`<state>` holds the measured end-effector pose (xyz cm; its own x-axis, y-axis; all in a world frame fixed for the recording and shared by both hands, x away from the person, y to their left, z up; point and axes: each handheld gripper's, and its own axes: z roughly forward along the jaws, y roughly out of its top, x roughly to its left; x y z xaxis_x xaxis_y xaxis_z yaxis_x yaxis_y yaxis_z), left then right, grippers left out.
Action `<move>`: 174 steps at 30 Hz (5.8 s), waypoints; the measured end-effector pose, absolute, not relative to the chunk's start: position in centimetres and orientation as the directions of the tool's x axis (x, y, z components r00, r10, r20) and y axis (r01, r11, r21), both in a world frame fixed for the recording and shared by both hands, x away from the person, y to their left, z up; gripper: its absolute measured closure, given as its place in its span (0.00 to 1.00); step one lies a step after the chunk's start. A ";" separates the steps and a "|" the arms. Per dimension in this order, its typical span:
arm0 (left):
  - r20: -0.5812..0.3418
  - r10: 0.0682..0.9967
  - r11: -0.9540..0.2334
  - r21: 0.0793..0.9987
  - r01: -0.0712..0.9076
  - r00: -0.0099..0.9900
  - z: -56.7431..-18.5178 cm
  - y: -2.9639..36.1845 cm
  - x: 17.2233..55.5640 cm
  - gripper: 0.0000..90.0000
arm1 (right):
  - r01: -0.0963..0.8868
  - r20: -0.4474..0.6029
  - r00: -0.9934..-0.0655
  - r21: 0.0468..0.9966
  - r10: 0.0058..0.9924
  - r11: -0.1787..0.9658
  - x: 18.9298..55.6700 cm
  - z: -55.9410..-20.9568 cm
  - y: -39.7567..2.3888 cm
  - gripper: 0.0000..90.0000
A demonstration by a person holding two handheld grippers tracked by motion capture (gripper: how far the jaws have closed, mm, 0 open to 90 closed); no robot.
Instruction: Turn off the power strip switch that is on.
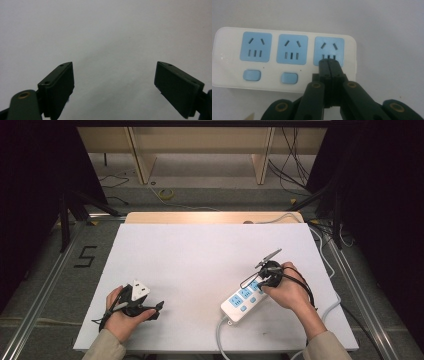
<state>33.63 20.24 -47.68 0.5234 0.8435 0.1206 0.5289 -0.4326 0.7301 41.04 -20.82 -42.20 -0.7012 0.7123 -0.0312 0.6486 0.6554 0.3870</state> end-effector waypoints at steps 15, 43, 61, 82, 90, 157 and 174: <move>0.120 0.843 -0.433 0.729 0.530 0.524 -47.7 20.2 33.6 0.18 | 0.661 -0.028 -0.693 0.374 0.720 0.650 41.1 -42.5 -20.7 1.00; 0.124 0.841 -0.439 0.726 0.529 0.526 -47.7 20.3 33.7 0.18 | 0.671 -0.027 -0.690 0.349 0.723 0.654 41.2 -43.0 -20.6 1.00; 0.122 0.844 -0.434 0.729 0.530 0.523 -47.7 20.3 33.7 0.18 | 0.674 -0.028 -0.690 0.342 0.724 0.655 41.1 -43.1 -20.5 1.00; 0.124 0.842 -0.437 0.727 0.530 0.525 -47.7 20.3 33.6 0.18 | 0.685 -0.029 -0.675 0.348 0.737 0.640 40.9 -43.2 -20.4 1.00; 0.125 0.843 -0.437 0.728 0.528 0.524 -47.7 20.2 33.6 0.18 | 0.691 -0.005 -0.675 0.348 0.738 0.634 41.0 -43.3 -20.5 1.00; 0.129 0.840 -0.442 0.726 0.527 0.526 -47.8 20.3 33.7 0.18 | 0.641 -0.029 -0.695 0.427 0.719 0.637 40.7 -42.6 -20.8 1.00; 0.129 0.843 -0.438 0.727 0.529 0.522 -47.7 20.3 33.7 0.18 | 0.632 -0.032 -0.684 0.472 0.728 0.615 40.5 -42.4 -21.6 1.00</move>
<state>33.67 20.29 -47.75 0.5219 0.8432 0.1288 0.5290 -0.4384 0.7266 40.46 -21.56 -42.39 -0.6844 0.7284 -0.0323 0.6320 0.6147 0.4719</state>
